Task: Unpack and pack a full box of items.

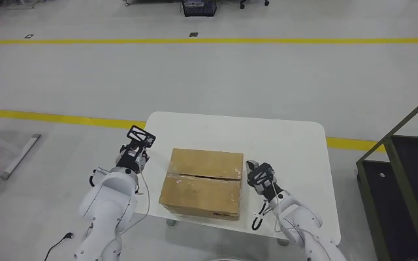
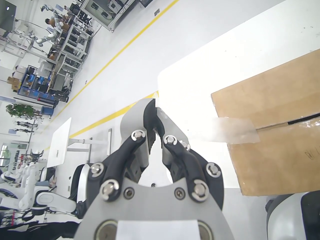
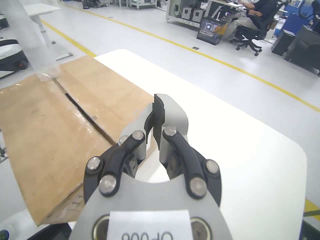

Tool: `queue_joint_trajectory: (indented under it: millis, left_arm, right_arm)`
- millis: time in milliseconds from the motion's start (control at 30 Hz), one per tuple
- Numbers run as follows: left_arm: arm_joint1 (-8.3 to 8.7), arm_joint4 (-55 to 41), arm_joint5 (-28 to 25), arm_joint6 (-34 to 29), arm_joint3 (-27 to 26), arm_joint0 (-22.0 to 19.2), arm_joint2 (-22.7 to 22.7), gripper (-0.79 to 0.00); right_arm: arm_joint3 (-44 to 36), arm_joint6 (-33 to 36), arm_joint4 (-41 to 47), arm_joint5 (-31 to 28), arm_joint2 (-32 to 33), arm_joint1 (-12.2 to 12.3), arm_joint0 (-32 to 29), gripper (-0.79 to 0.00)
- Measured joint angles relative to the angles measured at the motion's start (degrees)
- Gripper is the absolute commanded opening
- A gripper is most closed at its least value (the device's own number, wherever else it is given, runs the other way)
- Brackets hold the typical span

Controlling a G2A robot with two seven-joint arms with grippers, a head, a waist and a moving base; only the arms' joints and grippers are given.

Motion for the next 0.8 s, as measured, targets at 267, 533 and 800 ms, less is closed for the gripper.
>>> queue_joint_trajectory:
  millis: [267,533,800]
  left_arm:
    - [0.34,-0.3,-0.2,0.1,-1.0,1.1,-1.9,-0.785]
    - [0.73,-0.1,-0.1,0.3,-0.7,1.7,-4.4,-0.785]
    - [1.21,0.6,-1.3,0.5,0.5,0.5,-6.5,-0.785]
  right_arm:
    - [2.5,0.9,-3.0,-2.8,-5.6,-0.6,2.1,-0.785]
    - [9.5,3.0,-4.7,1.4,-8.7,-1.5,6.3,-0.785]
    - [12.2,4.1,-4.1,2.8,-9.4,-1.9,8.2,-0.785]
